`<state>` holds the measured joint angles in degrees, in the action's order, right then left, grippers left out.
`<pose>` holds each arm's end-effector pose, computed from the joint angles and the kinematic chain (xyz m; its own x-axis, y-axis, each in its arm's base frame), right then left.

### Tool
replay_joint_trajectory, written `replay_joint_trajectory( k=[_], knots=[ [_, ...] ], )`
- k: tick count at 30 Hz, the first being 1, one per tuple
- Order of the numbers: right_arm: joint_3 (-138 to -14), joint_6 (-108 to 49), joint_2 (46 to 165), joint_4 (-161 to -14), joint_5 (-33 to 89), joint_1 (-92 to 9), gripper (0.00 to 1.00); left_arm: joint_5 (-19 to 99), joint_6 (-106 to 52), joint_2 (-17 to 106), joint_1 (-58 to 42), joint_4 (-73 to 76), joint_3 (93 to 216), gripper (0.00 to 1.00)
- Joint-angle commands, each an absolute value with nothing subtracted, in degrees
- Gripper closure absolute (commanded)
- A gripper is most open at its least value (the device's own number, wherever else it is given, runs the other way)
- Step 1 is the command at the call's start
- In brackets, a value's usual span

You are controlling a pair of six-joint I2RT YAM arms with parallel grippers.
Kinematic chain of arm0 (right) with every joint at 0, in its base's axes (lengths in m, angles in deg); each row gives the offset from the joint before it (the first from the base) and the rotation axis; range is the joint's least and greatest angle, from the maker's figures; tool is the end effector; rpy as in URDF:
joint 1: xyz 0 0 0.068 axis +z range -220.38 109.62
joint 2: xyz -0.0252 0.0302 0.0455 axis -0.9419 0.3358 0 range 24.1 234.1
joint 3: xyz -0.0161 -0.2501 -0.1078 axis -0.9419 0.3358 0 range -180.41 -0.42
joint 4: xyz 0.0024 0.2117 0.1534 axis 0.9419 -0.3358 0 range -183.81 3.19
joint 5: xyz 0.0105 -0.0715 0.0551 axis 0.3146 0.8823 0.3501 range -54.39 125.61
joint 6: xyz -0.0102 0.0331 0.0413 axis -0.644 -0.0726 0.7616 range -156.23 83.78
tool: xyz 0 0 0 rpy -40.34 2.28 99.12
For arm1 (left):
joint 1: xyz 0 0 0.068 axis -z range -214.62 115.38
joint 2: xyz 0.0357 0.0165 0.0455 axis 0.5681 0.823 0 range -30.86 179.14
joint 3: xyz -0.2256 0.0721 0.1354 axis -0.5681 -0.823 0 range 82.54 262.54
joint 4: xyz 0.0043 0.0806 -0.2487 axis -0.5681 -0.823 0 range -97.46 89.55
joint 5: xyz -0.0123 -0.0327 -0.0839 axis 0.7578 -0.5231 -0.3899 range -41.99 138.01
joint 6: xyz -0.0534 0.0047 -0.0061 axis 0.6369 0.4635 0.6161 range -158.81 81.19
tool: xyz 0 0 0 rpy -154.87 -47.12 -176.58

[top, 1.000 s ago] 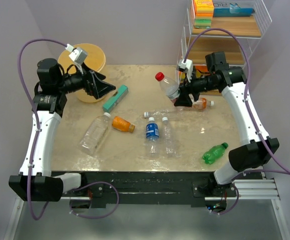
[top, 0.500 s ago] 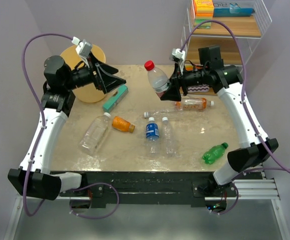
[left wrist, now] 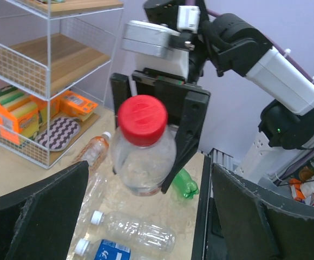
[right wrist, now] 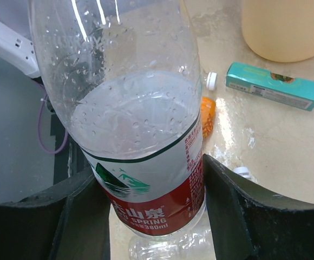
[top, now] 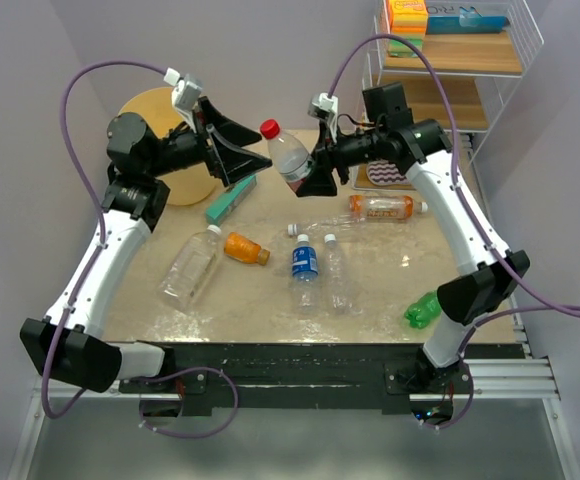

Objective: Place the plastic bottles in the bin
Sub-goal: Pick up the plastic bottle at the center of the board.

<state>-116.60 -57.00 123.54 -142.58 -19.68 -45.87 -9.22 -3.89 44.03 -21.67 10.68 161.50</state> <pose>0.3098 0.1734 0.4427 -0.2458 -0.3340 -0.9100 -0.9674 0.1442 0.2084 0.2674 -0.0923 0.4700 -0.3125 -0.2461 -0.9175 0.8941 0.2499 -0.3716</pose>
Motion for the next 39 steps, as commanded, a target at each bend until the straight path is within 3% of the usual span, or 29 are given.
replay_joint_trajectory(
  k=[1,19,39],
  knots=[
    [-120.74,-54.24,124.38,-139.72,-23.19,-45.24,0.52,-8.25,-4.17,44.28,-18.54,14.49,161.47,0.01],
    [-121.0,-52.92,124.91,-137.52,-24.69,-42.96,0.52,-2.79,-12.44,49.38,-13.96,9.74,166.74,0.01],
    [-120.91,-53.1,125.26,-137.43,-23.55,-42.69,0.48,-4.02,-10.68,49.38,-13.0,10.44,165.77,0.39]
  ],
)
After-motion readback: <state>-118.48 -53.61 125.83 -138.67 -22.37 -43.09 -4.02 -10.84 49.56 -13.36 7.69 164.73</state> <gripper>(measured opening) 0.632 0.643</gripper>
